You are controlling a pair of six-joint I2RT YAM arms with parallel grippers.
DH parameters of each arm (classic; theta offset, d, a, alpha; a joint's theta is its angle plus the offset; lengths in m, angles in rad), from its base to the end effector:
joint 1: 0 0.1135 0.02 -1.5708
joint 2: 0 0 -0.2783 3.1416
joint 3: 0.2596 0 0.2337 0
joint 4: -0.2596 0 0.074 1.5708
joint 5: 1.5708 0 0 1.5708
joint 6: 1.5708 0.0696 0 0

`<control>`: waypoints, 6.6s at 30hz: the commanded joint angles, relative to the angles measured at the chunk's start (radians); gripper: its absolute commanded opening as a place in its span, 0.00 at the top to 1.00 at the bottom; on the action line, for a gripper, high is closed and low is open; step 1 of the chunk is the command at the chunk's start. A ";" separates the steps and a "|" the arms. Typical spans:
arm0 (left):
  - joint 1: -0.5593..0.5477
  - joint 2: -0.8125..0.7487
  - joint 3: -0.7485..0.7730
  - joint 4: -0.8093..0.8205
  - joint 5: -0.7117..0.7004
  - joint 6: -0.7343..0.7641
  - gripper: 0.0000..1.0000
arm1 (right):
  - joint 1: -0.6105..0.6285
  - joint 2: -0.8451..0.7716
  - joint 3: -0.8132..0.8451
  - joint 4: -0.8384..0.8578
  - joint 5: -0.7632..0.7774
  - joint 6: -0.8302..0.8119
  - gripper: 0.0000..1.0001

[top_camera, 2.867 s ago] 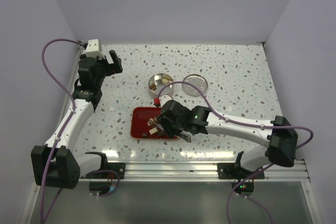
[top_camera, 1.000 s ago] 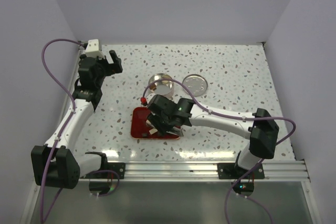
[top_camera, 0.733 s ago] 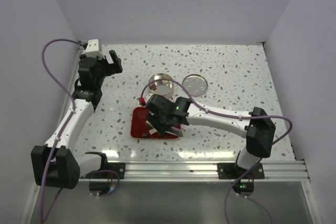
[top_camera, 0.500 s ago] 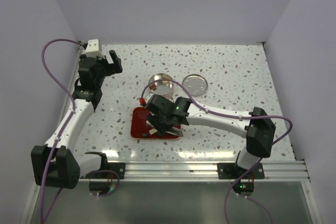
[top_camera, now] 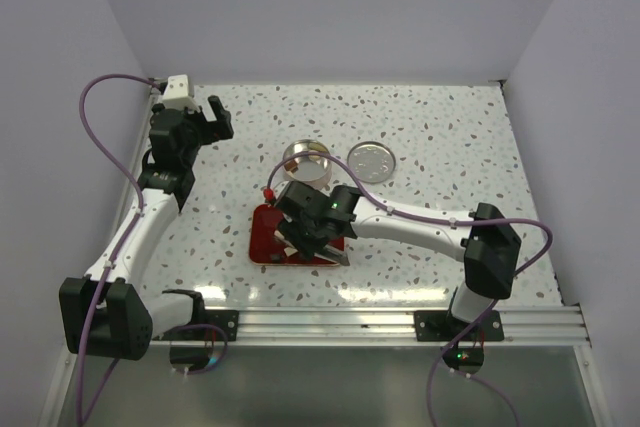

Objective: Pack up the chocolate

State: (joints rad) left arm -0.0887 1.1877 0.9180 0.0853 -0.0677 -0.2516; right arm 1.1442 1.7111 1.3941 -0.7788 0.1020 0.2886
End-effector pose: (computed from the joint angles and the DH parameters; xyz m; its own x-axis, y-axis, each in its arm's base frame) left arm 0.2899 -0.0211 0.3430 -0.1824 -0.2331 -0.9552 -0.0240 0.9722 -0.2327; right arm 0.1545 0.3227 0.2483 -0.6050 -0.6469 -0.4642 -0.7450 0.6657 0.0434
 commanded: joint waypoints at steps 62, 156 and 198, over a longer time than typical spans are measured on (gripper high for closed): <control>-0.013 -0.037 0.019 0.008 -0.020 -0.006 0.00 | 0.075 0.127 0.272 -0.157 0.223 -0.026 0.66; -0.014 -0.017 0.044 -0.030 -0.040 -0.006 0.00 | 0.018 -0.211 -0.150 -0.070 0.096 0.158 0.55; -0.014 -0.020 0.039 -0.027 -0.037 -0.009 0.00 | 0.034 -0.163 -0.095 -0.079 0.087 0.135 0.54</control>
State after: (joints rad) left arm -0.0952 1.1759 0.9184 0.0357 -0.1009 -0.2516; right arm 1.1687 1.5642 1.2461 -0.8574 0.2085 0.4259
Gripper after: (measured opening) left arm 0.997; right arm 0.459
